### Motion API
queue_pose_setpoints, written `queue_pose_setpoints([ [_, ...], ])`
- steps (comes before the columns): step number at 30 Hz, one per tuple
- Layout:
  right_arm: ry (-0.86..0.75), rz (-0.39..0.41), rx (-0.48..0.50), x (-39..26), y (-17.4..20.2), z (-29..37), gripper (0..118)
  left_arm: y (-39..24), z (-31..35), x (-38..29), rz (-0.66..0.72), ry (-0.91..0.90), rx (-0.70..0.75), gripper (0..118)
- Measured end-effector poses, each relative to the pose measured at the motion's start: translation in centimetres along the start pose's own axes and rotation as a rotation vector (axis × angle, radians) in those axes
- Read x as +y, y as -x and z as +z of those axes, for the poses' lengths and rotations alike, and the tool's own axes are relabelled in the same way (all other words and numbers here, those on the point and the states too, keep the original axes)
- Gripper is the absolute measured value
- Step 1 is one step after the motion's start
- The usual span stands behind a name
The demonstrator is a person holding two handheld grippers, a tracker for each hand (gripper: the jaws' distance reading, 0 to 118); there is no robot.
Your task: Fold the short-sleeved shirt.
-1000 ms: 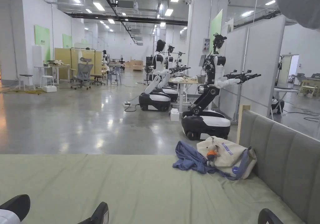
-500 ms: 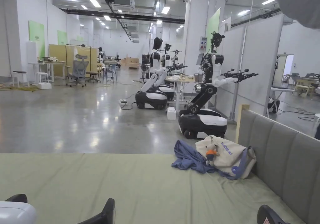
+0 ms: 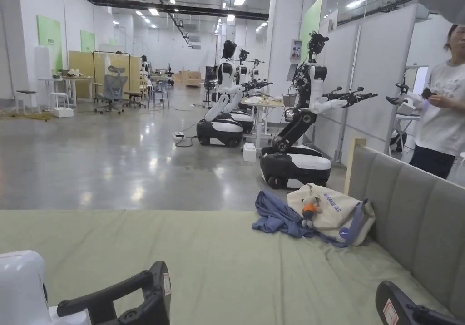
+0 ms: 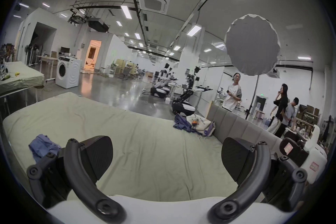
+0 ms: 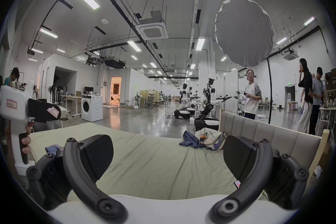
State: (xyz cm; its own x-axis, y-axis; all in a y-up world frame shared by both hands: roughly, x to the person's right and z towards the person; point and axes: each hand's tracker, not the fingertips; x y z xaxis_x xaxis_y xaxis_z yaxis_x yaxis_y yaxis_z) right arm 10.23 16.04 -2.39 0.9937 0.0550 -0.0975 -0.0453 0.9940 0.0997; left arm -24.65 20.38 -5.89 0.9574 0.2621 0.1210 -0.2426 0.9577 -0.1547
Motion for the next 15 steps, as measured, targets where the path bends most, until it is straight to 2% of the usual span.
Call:
queue_pose_setpoints([
  [2,0.002,0.001,0.007,0.0,0.1,-0.1,118,-0.4,-0.1,0.1,-0.02,0.022,0.056,118],
  [5,0.0,0.005,0.01,0.2,0.3,0.0,118,-0.7,0.4,-0.3,-0.063,-0.032,0.059,118],
  [6,-0.001,0.007,0.007,0.2,0.3,0.0,118,-0.9,0.5,-0.5,-0.114,-0.05,0.041,118],
  [8,0.001,0.004,0.007,0.2,0.2,0.1,118,-1.7,0.5,-0.7,-0.116,-0.086,0.12,118],
  [11,0.005,-0.012,0.009,0.1,-0.1,0.2,118,-2.4,0.2,-0.6,-0.103,-0.02,0.252,118],
  [15,0.011,-0.01,0.002,0.0,-0.4,0.4,118,-3.3,0.2,-1.3,-0.168,0.062,0.22,118],
])
